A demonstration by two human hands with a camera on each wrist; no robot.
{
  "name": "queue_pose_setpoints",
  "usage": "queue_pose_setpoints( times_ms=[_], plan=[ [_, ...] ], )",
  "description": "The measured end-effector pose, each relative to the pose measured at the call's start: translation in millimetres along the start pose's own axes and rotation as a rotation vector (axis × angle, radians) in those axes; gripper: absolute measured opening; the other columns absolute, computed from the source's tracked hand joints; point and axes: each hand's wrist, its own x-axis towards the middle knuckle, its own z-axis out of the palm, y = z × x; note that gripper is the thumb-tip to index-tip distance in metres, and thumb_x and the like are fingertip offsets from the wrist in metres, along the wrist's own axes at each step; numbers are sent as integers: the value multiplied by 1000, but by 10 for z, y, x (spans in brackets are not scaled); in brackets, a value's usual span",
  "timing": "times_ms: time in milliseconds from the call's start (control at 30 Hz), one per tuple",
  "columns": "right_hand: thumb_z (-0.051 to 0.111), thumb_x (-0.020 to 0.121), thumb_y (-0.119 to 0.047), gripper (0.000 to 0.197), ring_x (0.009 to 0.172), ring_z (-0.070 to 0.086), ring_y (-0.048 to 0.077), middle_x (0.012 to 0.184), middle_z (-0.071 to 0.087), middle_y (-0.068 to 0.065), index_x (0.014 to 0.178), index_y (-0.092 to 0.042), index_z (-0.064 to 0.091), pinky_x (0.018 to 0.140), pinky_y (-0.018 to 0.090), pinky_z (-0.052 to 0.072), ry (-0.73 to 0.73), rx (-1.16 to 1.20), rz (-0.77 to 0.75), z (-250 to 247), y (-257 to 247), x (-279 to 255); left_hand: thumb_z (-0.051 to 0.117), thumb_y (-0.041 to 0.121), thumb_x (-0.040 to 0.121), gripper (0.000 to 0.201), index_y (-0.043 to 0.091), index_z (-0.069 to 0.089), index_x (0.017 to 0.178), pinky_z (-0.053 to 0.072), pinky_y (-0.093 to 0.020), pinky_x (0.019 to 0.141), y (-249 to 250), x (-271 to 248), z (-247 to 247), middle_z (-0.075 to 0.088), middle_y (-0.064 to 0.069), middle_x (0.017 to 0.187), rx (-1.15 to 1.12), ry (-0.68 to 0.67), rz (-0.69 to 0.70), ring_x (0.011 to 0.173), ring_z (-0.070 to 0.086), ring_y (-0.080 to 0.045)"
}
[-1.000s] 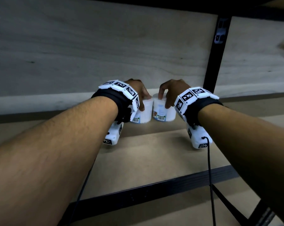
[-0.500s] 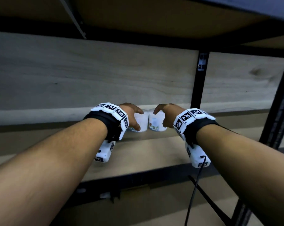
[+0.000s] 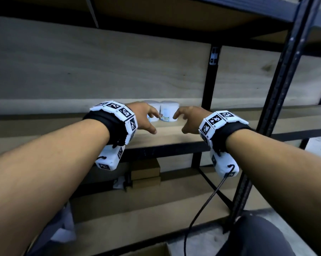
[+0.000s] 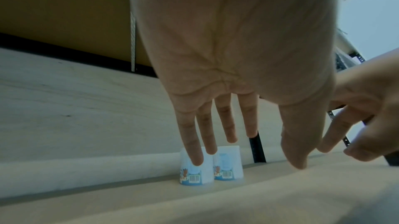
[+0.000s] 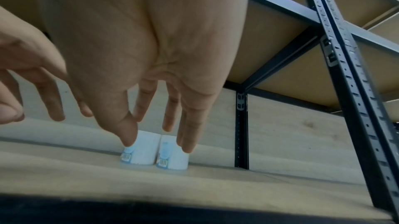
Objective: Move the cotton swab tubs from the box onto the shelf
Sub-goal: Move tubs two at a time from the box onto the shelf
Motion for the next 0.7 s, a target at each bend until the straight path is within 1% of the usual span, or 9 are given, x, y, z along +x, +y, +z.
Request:
queue_pose_setpoints(
  times_ms=[67, 133, 233, 300, 400, 433, 533, 633, 700],
  plan=[
    [69, 83, -14, 45, 100, 56, 18, 120, 60, -1, 123, -32, 59, 76, 23, 41, -12, 13, 1, 42, -24, -167, 78, 44, 75, 53, 33, 61, 124, 46, -26, 95, 56, -161, 44, 61, 10, 119, -37, -7, 20, 100, 59, -11],
    [71, 81, -15, 39, 99, 57, 18, 117, 61, 0, 114, -30, 60, 78, 26, 47, -31, 48, 6, 120, -50, -315, 78, 40, 76, 44, 30, 65, 116, 47, -26, 88, 102, -309, 126, 64, 8, 110, -82, -29, 35, 94, 61, -13],
    [75, 78, -18, 32, 98, 61, 20, 110, 63, -1, 104, -29, 61, 81, 29, 52, -70, 73, 14, 332, -108, -563, 80, 39, 74, 35, 27, 68, 105, 50, -31, 87, 133, -584, 354, 67, 8, 96, -140, -81, 38, 87, 62, -13],
    [75, 77, -16, 30, 97, 61, 19, 104, 63, -3, 102, -28, 62, 82, 28, 50, -99, 95, 1, 481, -129, -705, 79, 38, 75, 33, 27, 69, 104, 50, -28, 86, 150, -751, 506, 67, 10, 92, -173, -101, 56, 87, 63, -12],
    [74, 77, -16, 29, 97, 62, 18, 100, 64, -3, 100, -30, 63, 80, 24, 48, -170, 131, -13, 783, -199, -916, 79, 37, 77, 37, 29, 68, 112, 44, -13, 77, 119, -1059, 830, 66, 11, 97, -199, -165, 76, 84, 60, -4],
    [74, 77, -17, 30, 97, 63, 18, 101, 66, -2, 102, -30, 63, 80, 24, 48, -194, 138, -4, 882, -219, -964, 78, 37, 77, 40, 29, 67, 115, 44, -13, 76, 101, -1140, 947, 65, 11, 98, -181, -184, 74, 82, 58, -3],
    [74, 80, -18, 35, 102, 60, 19, 107, 65, -2, 111, -29, 62, 85, 25, 46, -278, 152, -17, 1239, -308, -1093, 77, 41, 76, 48, 31, 64, 121, 47, -21, 86, -26, -1382, 1386, 62, 9, 102, -136, -269, 33, 86, 55, -7],
    [76, 79, -20, 42, 105, 58, 21, 109, 62, -1, 116, -29, 58, 87, 29, 48, -375, 195, -23, 1654, -427, -1197, 77, 39, 78, 55, 27, 59, 129, 46, -23, 88, -199, -1623, 1861, 61, 6, 123, -133, -402, -40, 98, 57, -11],
    [78, 78, -20, 47, 101, 61, 22, 113, 62, 3, 119, -28, 56, 84, 30, 50, -437, 211, -18, 1986, -523, -1250, 78, 38, 77, 61, 26, 55, 133, 46, -28, 95, -337, -1782, 2181, 57, 2, 130, -166, -480, -114, 109, 57, -17]
  ],
)
